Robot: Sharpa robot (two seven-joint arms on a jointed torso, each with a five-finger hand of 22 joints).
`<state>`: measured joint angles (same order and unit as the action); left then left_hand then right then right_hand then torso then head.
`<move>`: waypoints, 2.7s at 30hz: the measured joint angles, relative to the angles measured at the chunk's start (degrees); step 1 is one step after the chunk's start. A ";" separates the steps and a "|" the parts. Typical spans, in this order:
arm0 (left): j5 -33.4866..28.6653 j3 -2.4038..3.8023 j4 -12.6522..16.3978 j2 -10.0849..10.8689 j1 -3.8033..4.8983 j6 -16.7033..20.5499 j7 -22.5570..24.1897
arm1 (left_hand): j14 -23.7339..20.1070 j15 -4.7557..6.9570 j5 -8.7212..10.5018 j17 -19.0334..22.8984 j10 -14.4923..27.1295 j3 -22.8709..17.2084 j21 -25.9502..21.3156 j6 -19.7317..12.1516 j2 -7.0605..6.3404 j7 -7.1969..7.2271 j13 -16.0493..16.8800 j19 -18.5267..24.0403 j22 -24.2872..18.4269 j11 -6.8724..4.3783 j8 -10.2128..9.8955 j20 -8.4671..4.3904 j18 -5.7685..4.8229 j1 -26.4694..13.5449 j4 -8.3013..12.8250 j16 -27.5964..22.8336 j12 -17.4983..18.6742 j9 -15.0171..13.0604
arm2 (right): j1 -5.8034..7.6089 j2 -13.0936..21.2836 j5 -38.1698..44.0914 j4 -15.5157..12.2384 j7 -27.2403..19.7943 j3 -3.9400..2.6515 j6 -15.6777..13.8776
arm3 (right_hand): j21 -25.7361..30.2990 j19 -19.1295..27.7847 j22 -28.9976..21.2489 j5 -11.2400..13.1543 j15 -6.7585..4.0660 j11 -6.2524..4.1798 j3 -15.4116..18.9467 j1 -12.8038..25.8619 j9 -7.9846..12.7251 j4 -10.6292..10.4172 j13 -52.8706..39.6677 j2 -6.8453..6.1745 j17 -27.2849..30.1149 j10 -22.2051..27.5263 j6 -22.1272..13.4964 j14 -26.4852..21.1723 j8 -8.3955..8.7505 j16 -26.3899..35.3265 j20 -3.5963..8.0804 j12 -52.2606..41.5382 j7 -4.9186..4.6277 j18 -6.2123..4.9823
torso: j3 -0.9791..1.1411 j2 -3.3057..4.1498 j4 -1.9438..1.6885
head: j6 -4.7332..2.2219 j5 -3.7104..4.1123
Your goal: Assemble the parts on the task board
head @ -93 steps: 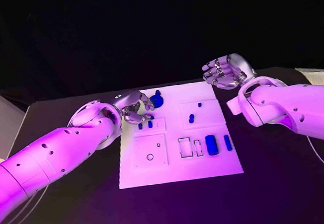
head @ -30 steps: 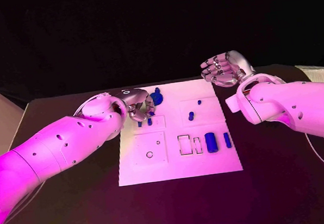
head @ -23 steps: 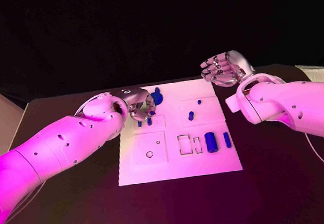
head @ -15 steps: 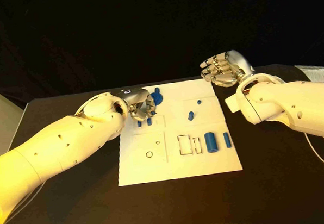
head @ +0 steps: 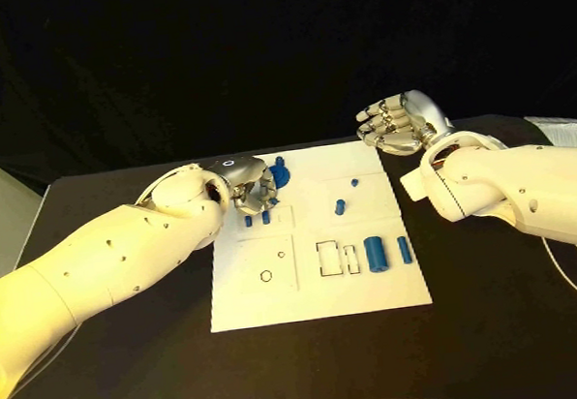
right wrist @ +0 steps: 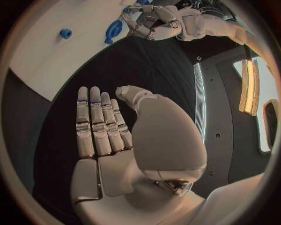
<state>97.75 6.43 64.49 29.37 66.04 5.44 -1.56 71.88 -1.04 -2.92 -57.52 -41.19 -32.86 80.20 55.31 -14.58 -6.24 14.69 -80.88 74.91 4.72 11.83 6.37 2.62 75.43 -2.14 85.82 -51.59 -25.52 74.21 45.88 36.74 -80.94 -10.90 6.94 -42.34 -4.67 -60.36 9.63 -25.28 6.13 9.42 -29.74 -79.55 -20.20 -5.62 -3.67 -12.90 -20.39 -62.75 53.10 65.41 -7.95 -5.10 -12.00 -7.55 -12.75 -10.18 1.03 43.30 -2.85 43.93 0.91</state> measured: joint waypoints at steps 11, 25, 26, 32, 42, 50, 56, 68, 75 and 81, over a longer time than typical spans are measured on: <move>0.29 0.03 0.14 -0.12 0.10 -0.09 -1.36 | 0.20 -0.20 -0.01 -0.25 0.00 2.14 0.00 0.00 -0.49 0.00 0.30 0.00 0.00 0.00 -0.34 0.00 0.01 -0.97 -1.35 0.00 -0.51 0.36 | 0.00 -0.04 0.00 0.04 0.00 0.00 0.00 | 0.00 0.00 0.00 0.00 0.00 0.00 0.00 0.00 0.00 0.00 0.00 0.00 0.00 -0.01 0.00 0.00 0.00 0.00 0.00 0.00 0.00 0.00 | 0.00 0.00 0.00 | 0.03 0.05; 0.61 0.01 0.27 -0.74 0.28 -0.85 -2.45 | 0.82 0.00 0.00 -1.48 -0.63 2.41 0.00 1.34 0.88 0.12 0.61 -0.20 0.00 -0.19 -0.33 0.20 0.00 0.43 -1.64 0.45 -1.33 0.36 | 0.00 -0.10 0.00 0.06 -0.02 0.00 0.00 | 0.00 0.00 -0.17 0.00 0.00 0.01 -0.01 0.24 0.00 0.33 0.00 0.24 0.11 -0.01 0.00 0.00 0.00 0.00 0.00 0.22 0.00 0.00 | -0.01 0.00 -0.03 | 0.09 0.07; 0.65 -0.01 0.30 -0.78 0.30 -0.96 -2.46 | 0.82 0.00 0.01 -1.56 -0.89 1.96 0.00 1.61 1.12 0.26 0.61 -0.20 0.00 -0.17 -0.34 0.20 0.01 0.96 -1.48 0.45 -1.33 0.36 | 0.00 -0.10 0.00 0.06 -0.02 0.00 0.00 | 0.00 0.00 -0.17 0.00 0.00 0.01 -0.01 0.24 0.00 0.33 0.00 0.24 0.11 -0.01 0.00 0.00 0.00 0.00 0.00 0.22 0.00 0.00 | -0.02 0.00 -0.04 | 0.09 0.07; 0.90 -0.10 0.40 -0.93 0.42 -1.47 -2.46 | 1.15 0.33 0.03 -1.95 -2.05 -0.53 0.00 3.06 2.29 0.57 0.19 -0.20 0.00 -0.62 -0.40 0.20 0.01 2.77 -1.11 0.45 -0.98 0.59 | 0.00 -0.10 0.00 0.06 -0.02 0.00 0.00 | 0.00 0.00 -0.17 0.00 0.00 0.01 -0.01 0.24 0.00 0.33 0.00 0.24 0.10 -0.01 0.00 0.00 0.00 0.00 0.00 0.22 0.00 0.00 | -0.04 -0.02 -0.09 | 0.09 0.07; 1.52 -0.86 0.44 -1.05 0.86 -1.60 -2.47 | 1.52 0.71 0.04 -2.70 -3.70 -3.36 0.00 3.91 2.64 0.20 -0.25 0.02 0.00 -1.02 -0.21 -0.02 0.00 3.56 -0.47 0.66 -0.33 0.61 | 0.00 -0.08 0.00 0.02 -0.03 0.00 0.00 | 0.00 0.00 -0.17 0.00 0.00 0.01 -0.01 0.24 0.00 0.33 0.00 0.24 0.10 -0.01 0.00 0.00 0.00 0.00 0.00 0.21 0.00 0.00 | -0.08 -0.02 -0.06 | 0.20 -0.03; 1.93 -1.13 0.48 -1.08 0.96 -1.30 -2.48 | 1.94 0.73 0.05 -3.36 -4.52 -4.22 0.00 4.42 2.64 0.08 -0.53 0.02 0.00 -1.01 -0.21 -0.02 0.00 3.56 -0.71 0.66 0.00 0.59 | 0.00 -0.07 0.00 -0.02 -0.03 0.00 0.00 | 0.00 0.00 -0.22 0.00 0.00 0.01 -0.01 0.24 0.00 0.32 0.00 0.24 0.10 -0.01 0.00 0.00 0.00 0.00 0.00 0.21 0.00 0.00 | -0.08 -0.02 -0.07 | 0.18 -0.03; 2.04 -1.30 0.46 -1.03 0.91 -0.49 -2.39 | 1.94 0.73 0.05 -3.41 -5.01 -4.40 0.00 4.65 2.03 0.25 -0.60 0.02 0.00 -0.91 0.01 -0.02 0.01 2.96 -0.89 0.66 0.00 0.57 | 0.00 0.03 -0.01 -0.11 -0.05 0.00 -0.01 | 0.00 0.00 -0.21 0.00 0.00 0.07 -0.01 0.24 0.00 0.32 0.00 0.24 0.09 -0.07 -0.01 0.00 0.00 0.00 0.00 0.21 0.00 0.00 | -0.07 -0.01 -0.08 | 0.12 -0.09; -0.42 -1.86 1.44 0.44 0.03 5.82 -0.23 | 2.75 0.63 0.05 -4.46 -5.43 -4.87 0.25 4.94 1.82 0.21 -0.70 -0.33 0.00 -0.92 0.16 -0.36 0.00 2.72 -1.36 0.94 0.23 0.66 | 0.00 0.12 -0.04 -0.15 -0.19 0.00 -0.11 | 0.00 0.00 -0.27 0.00 0.00 0.08 -0.01 0.24 0.00 0.32 0.00 0.24 0.16 -0.08 0.14 0.00 0.00 0.00 0.00 0.21 -0.14 0.00 | -0.06 0.01 0.01 | -0.23 -0.32; -4.05 -1.71 2.65 1.66 0.04 9.56 1.76 | 2.87 0.62 0.06 -4.92 -5.42 -5.25 0.40 5.13 2.06 0.02 -0.77 -0.40 0.00 -0.92 0.15 -0.43 0.00 2.48 -1.42 0.94 0.23 0.61 | 0.00 0.16 -0.07 -0.10 -0.36 0.00 -0.18 | 0.00 0.00 -0.27 0.00 0.00 0.08 -0.01 0.24 0.00 0.32 0.00 0.24 0.16 -0.08 0.14 0.00 0.00 0.00 0.00 0.21 -0.13 0.00 | -0.06 -0.02 0.01 | -0.32 -0.34; -7.14 -1.28 3.82 2.90 0.04 10.74 3.04 | 3.69 1.04 0.13 -5.71 -6.39 -7.09 0.85 5.43 2.04 -0.32 -0.95 -0.93 0.00 -1.39 0.17 -0.52 0.00 2.48 -0.38 0.94 0.56 0.53 | 0.00 0.22 -0.11 -0.08 -0.53 0.00 -0.28 | 0.00 0.00 -0.27 0.00 0.00 0.08 -0.01 0.24 0.00 0.32 0.00 0.24 0.15 -0.08 0.13 0.00 0.00 0.23 0.00 0.21 -0.13 0.00 | -0.09 -0.05 -0.05 | -0.38 -0.36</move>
<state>90.61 5.15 68.32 32.27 66.08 16.17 1.48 75.57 0.00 -2.79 -63.23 -47.59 -39.96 81.05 60.74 -12.53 -6.56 13.75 -81.80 74.91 3.32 12.00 5.85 2.62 77.91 -2.51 86.76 -51.03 -24.99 74.21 46.10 36.62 -81.02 -11.43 6.94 -42.62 -4.67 -60.36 9.36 -25.28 6.13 9.50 -29.75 -79.32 -20.20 -5.30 -3.67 -12.67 -20.23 -62.83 53.23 65.41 -7.95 -4.87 -12.00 -7.34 -12.88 -10.18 0.94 43.25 -2.90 43.56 0.54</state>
